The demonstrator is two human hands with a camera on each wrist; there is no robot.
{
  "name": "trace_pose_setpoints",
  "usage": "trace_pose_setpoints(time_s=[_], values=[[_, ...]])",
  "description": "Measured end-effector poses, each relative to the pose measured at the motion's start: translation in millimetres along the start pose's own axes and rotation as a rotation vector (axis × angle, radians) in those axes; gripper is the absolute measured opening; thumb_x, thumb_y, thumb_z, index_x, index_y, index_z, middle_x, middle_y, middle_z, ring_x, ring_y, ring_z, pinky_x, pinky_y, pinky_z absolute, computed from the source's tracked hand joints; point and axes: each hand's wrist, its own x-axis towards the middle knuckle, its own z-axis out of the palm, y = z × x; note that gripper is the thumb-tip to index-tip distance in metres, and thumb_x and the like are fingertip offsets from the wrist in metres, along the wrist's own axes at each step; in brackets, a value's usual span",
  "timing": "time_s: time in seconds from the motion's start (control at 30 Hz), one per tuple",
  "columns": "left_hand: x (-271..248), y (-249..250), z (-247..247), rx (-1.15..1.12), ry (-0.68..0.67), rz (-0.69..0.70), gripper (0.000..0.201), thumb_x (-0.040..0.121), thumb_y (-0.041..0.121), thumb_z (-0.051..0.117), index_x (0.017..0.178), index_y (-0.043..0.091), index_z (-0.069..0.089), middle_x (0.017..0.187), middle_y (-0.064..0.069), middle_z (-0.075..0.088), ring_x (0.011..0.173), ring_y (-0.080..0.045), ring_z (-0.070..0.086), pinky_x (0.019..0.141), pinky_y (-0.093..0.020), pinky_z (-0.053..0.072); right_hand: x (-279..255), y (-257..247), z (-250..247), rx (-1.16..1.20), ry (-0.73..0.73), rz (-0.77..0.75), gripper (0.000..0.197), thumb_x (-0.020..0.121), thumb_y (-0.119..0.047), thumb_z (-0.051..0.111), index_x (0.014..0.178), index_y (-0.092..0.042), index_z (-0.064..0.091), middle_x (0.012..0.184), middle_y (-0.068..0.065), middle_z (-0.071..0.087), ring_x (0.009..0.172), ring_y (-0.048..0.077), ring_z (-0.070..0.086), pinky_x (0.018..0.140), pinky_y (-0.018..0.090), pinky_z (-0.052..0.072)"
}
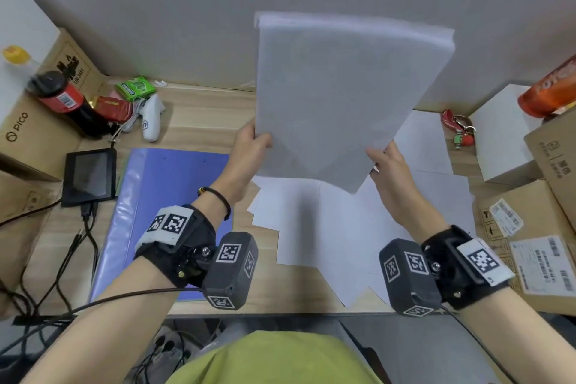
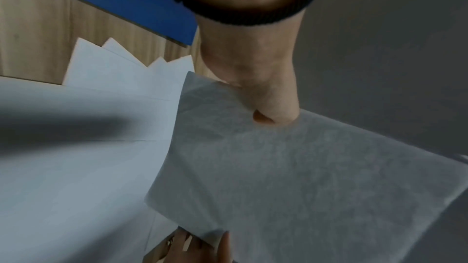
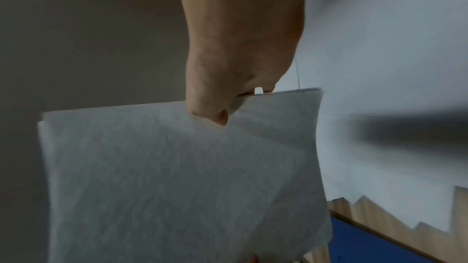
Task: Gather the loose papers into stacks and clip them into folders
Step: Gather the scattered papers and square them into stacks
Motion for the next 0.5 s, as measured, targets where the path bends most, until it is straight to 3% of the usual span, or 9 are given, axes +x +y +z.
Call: trace_pose_setpoints(time_s=[0.07, 0.1, 0.17, 0.23, 0.33, 0.4, 0.43, 0.5], values=[[0, -22, -9, 0.029, -0.017, -0.057, 0.038, 0.080, -0.001, 0.039, 0.102, 0.022, 0.061, 0.102, 0.005, 0.067, 0.093, -0.013, 0.060, 0.081, -0.026, 0.049, -8, 17, -2, -0.060, -0.005, 0.052, 0.040, 0.096, -0.002, 0.041, 0.119, -0.034, 0.051, 0.111, -0.023, 0.061, 0.099, -0.012, 0.057, 0.078, 0.007, 0.042], [-2, -39, -14, 0.068, -0.043, -0.107, 0.039, 0.078, 0.004, 0.041, 0.108, 0.020, 0.060, 0.107, 0.004, 0.065, 0.098, -0.017, 0.059, 0.085, -0.029, 0.047, -12, 30, -3, -0.104, -0.023, 0.108, 0.041, 0.096, -0.003, 0.041, 0.123, -0.033, 0.049, 0.114, -0.022, 0.059, 0.101, -0.012, 0.054, 0.083, 0.010, 0.038], [-12, -68, -21, 0.149, -0.122, -0.244, 0.047, 0.078, 0.014, 0.042, 0.123, 0.021, 0.053, 0.120, 0.005, 0.061, 0.112, -0.021, 0.055, 0.098, -0.035, 0.044, -21, 58, -4, -0.193, -0.072, 0.234, 0.042, 0.100, -0.010, 0.037, 0.135, -0.032, 0.042, 0.129, -0.016, 0.053, 0.117, -0.004, 0.048, 0.096, 0.021, 0.028], [-19, -87, -22, 0.192, -0.166, -0.336, 0.039, 0.092, 0.019, 0.038, 0.129, 0.023, 0.049, 0.129, 0.007, 0.056, 0.119, -0.018, 0.050, 0.106, -0.037, 0.038, -26, 76, -2, -0.244, -0.097, 0.321, 0.042, 0.104, -0.022, 0.033, 0.146, -0.027, 0.033, 0.139, -0.014, 0.041, 0.131, 0.005, 0.035, 0.102, 0.025, 0.021], [-20, -83, -18, 0.149, -0.123, -0.336, 0.031, 0.101, 0.021, 0.034, 0.128, 0.030, 0.047, 0.125, 0.009, 0.055, 0.110, -0.009, 0.053, 0.087, -0.024, 0.041, -22, 74, 0, -0.269, -0.033, 0.335, 0.042, 0.104, -0.031, 0.032, 0.144, -0.018, 0.036, 0.129, -0.012, 0.040, 0.122, 0.006, 0.033, 0.101, 0.024, 0.020], [-15, -78, -18, 0.145, -0.119, -0.287, 0.036, 0.100, 0.020, 0.035, 0.131, 0.037, 0.042, 0.124, 0.014, 0.056, 0.108, -0.003, 0.054, 0.081, -0.021, 0.042, -14, 68, -1, -0.292, -0.012, 0.297, 0.043, 0.101, -0.040, 0.036, 0.138, -0.020, 0.043, 0.130, -0.012, 0.046, 0.124, 0.008, 0.039, 0.107, 0.026, 0.021], [-12, -78, -20, 0.154, -0.113, -0.275, 0.040, 0.100, 0.019, 0.035, 0.136, 0.035, 0.040, 0.126, 0.013, 0.056, 0.108, -0.004, 0.055, 0.082, -0.023, 0.044, -8, 70, -4, -0.306, -0.020, 0.292, 0.044, 0.096, -0.047, 0.039, 0.132, -0.023, 0.047, 0.135, -0.007, 0.050, 0.128, 0.014, 0.043, 0.113, 0.034, 0.024], [-11, -82, -23, 0.169, -0.105, -0.285, 0.044, 0.099, 0.014, 0.034, 0.141, 0.027, 0.038, 0.128, 0.008, 0.057, 0.110, -0.010, 0.057, 0.082, -0.025, 0.048, -2, 76, -7, -0.329, -0.070, 0.324, 0.044, 0.092, -0.048, 0.040, 0.122, -0.019, 0.054, 0.133, 0.006, 0.056, 0.126, 0.026, 0.050, 0.110, 0.046, 0.036]])
